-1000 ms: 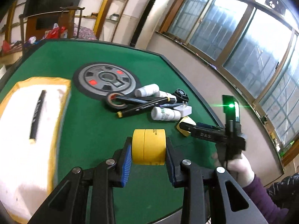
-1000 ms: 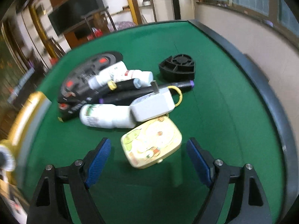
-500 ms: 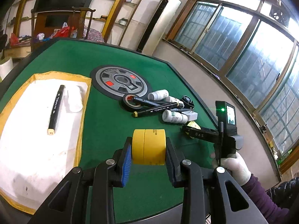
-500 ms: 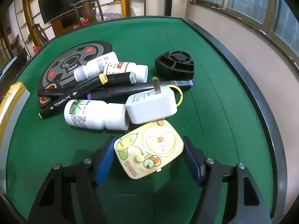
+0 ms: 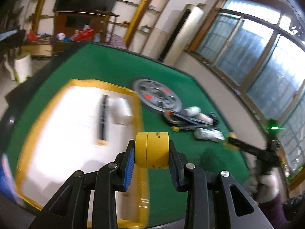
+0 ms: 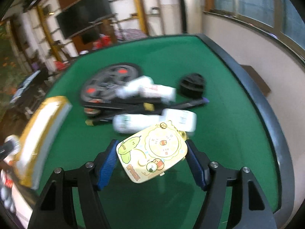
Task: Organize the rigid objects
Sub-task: 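Carry tape roll and toy box into the white tray and release both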
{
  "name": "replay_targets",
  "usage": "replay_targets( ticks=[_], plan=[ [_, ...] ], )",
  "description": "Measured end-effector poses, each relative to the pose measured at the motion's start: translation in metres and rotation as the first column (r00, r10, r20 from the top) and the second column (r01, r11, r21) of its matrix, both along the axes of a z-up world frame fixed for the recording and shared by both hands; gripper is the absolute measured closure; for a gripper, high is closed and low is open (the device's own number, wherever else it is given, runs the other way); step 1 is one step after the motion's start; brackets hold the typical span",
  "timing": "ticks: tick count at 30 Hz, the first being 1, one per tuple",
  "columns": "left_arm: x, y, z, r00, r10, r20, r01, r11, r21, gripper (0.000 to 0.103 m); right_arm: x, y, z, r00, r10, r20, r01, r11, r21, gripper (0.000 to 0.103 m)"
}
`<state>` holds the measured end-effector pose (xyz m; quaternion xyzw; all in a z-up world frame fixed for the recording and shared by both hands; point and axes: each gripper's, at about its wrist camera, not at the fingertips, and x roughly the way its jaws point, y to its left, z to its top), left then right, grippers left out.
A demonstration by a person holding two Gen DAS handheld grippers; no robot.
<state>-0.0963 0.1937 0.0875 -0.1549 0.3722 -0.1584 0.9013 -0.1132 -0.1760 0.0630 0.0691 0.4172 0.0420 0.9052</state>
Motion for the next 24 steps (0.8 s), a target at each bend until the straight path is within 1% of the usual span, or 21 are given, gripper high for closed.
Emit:
replay_targets(
  ticks=[3,5,9,11,14,17,21,24],
  plan=[
    [0.016,0.019,0.002,0.999,0.042,-0.004,-0.042,0.997,0.068,0.07,0.006,0.038,0.017,0.994,0.104,0.025,-0.104,0.994,0.036,0.034],
    [0.027,0.03,0.001,0.998,0.056,-0.01,-0.055,0.995,0.085,0.07,0.013,0.072,0.025,0.983,0.18,0.036,-0.181,0.982,0.049,0.034],
    [0.066,0.053,-0.012,0.994,0.064,-0.085,-0.06,0.997,0.046,0.07,0.029,0.14,0.031,0.948,0.314,0.045,-0.316,0.948,0.049,0.034],
    [0.087,0.059,-0.021,0.99,0.074,-0.123,-0.069,0.997,0.046,0.07,0.041,0.179,0.028,0.926,0.377,0.036,-0.378,0.925,0.042,0.034],
    [0.115,0.063,-0.038,0.98,0.083,-0.178,-0.076,0.996,0.046,0.07,0.052,0.222,0.02,0.897,0.441,0.021,-0.442,0.897,0.022,0.034],
    [0.137,0.066,-0.054,0.972,0.102,-0.213,-0.087,0.993,0.076,0.07,0.064,0.263,0.012,0.865,0.502,0.001,-0.502,0.864,-0.018,0.034],
    [0.155,0.071,-0.069,0.958,0.136,-0.254,-0.111,0.988,0.111,0.069,0.077,0.296,0.0,0.835,0.549,-0.034,-0.55,0.833,-0.057,0.034],
    [0.16,0.075,-0.067,0.958,0.14,-0.25,-0.118,0.988,0.099,0.068,0.088,0.312,-0.005,0.821,0.568,-0.051,-0.57,0.82,-0.056,0.034]
  ],
)
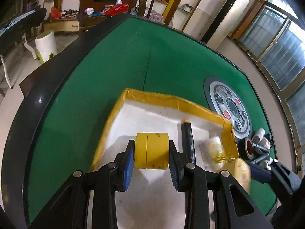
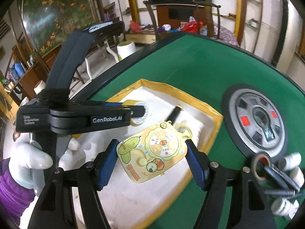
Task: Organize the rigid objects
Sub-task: 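Carry tape roll and toy box into the white tray and release both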
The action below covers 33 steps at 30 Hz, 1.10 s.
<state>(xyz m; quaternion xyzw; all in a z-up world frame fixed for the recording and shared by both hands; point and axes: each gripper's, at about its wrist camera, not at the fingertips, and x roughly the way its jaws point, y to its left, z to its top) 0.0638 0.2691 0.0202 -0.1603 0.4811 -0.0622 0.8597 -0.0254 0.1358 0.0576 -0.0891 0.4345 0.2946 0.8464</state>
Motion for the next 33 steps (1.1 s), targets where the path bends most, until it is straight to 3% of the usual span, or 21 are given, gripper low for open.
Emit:
replay_targets(
  ticks=[5,8,13,17,22,26,29,33],
  plan=[
    [-0.004,0.011,0.019,0.999,-0.013,0.036,0.016,0.997,-0.082,0.043,0.015,0.02,-0.007,0.999,0.038,-0.007,-0.038,0.999,-0.022,0.034],
    [-0.018,0.018,0.041,0.995,-0.002,0.099,0.008,0.998,-0.058,0.043,0.021,0.03,-0.012,0.998,0.06,-0.003,-0.06,0.997,-0.046,0.034],
    [-0.048,0.047,0.068,0.978,0.063,0.199,-0.039,0.992,-0.119,0.032,0.031,0.04,-0.018,0.998,0.067,-0.017,-0.069,0.995,-0.078,0.034],
    [-0.068,0.057,0.074,0.969,0.082,0.232,-0.049,0.988,-0.145,0.032,0.036,0.051,-0.024,0.997,0.071,-0.039,-0.075,0.991,-0.112,0.034],
    [-0.087,0.046,0.073,0.97,0.078,0.23,-0.052,0.992,-0.119,0.03,0.038,0.058,-0.032,0.989,0.121,-0.091,-0.135,0.975,-0.175,0.034],
    [-0.097,0.032,0.076,0.969,0.055,0.241,-0.029,0.994,-0.108,0.029,0.034,0.039,-0.014,0.996,0.074,-0.042,-0.078,0.989,-0.125,0.034],
    [-0.099,0.025,0.076,0.968,0.045,0.247,-0.018,0.994,-0.11,0.024,0.025,0.005,0.008,1.0,0.007,-0.014,-0.007,1.0,-0.027,0.032],
    [-0.099,0.009,0.067,0.974,0.025,0.227,0.001,0.994,-0.112,0.024,0.013,-0.03,0.02,0.999,-0.034,-0.03,0.036,0.997,0.063,0.027]
  ],
)
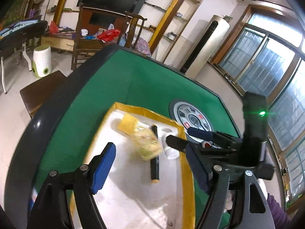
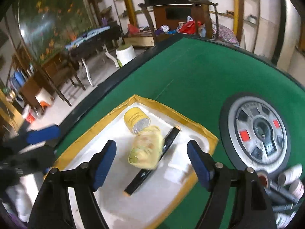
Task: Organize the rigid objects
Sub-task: 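Carry tape roll and toy box into the white tray and release both, then move both open tools back over the object pile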
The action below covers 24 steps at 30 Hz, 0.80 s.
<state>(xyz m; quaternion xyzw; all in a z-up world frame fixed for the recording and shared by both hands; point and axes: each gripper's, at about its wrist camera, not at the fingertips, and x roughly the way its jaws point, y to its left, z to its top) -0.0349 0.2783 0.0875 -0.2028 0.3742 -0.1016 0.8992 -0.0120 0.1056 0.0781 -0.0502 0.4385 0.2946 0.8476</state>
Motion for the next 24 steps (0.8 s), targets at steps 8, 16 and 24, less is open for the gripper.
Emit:
replay_targets(
  ticks=[8,16,24],
  plan=[
    [-0.018,-0.034,0.001,0.999,-0.033,0.013,0.033,0.999,0.009,0.024,-0.044,-0.084,0.015,0.99,-0.138,0.037,0.134,0.986,0.095,0.027],
    [-0.038,-0.088,0.001,0.994,-0.106,-0.02,0.107,0.994,0.012,0.024,-0.081,-0.211,-0.002,0.903,-0.42,0.093,0.406,0.903,0.137,0.027],
    [-0.082,-0.16,0.069,0.978,-0.166,0.125,0.155,0.983,0.095,0.024,-0.098,-0.317,-0.021,0.794,-0.599,0.104,0.573,0.794,0.2,0.027]
  ],
)
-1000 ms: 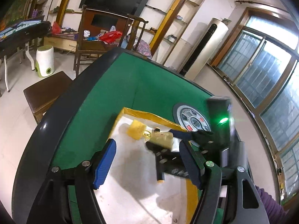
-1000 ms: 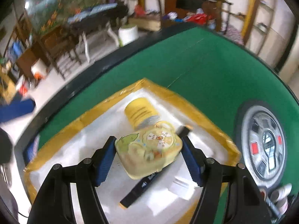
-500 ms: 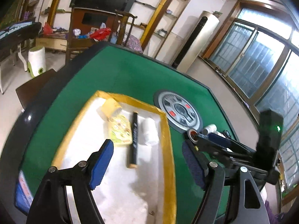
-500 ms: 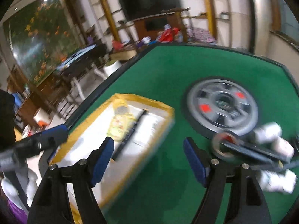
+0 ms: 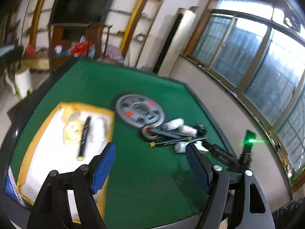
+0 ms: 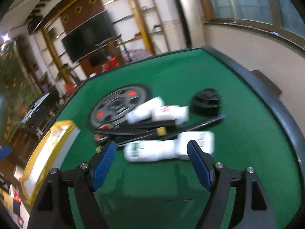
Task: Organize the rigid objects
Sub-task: 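Move both open tools back over the object pile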
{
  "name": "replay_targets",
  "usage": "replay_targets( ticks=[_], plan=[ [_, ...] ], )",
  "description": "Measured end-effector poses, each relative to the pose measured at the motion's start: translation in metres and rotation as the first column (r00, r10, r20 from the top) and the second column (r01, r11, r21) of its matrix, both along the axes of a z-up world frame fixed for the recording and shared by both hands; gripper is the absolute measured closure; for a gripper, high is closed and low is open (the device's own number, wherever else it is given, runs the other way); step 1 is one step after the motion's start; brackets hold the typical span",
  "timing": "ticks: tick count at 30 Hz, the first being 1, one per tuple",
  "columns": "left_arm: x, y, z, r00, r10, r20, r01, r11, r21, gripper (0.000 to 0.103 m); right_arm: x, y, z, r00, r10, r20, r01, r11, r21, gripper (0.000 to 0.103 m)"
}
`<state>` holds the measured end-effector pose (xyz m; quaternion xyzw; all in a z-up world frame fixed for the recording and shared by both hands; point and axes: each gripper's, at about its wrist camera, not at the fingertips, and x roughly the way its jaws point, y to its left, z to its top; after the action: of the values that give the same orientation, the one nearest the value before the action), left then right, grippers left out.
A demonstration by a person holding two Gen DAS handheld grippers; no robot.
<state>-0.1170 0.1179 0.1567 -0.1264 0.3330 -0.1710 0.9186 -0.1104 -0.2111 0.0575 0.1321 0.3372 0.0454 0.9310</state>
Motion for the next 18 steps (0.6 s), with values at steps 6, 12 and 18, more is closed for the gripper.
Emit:
replay_targets(
  ticks=[6,12,18],
  plan=[
    [-0.009,-0.071,0.057,0.995,-0.065,0.075,0.062,0.997,0.04,0.024,0.008,-0.058,-0.003,0.998,-0.056,0.032,0.054,0.995,0.083,0.026],
    [0.011,-0.121,0.095,0.983,-0.086,0.162,0.082,0.996,0.031,0.024,0.015,-0.093,-0.021,0.996,-0.082,-0.017,0.084,0.98,0.178,0.026],
    [0.085,-0.172,0.073,0.978,-0.194,0.073,0.181,0.972,0.152,0.011,0.016,-0.099,-0.027,0.993,-0.105,-0.045,0.112,0.972,0.205,0.026]
  ],
)
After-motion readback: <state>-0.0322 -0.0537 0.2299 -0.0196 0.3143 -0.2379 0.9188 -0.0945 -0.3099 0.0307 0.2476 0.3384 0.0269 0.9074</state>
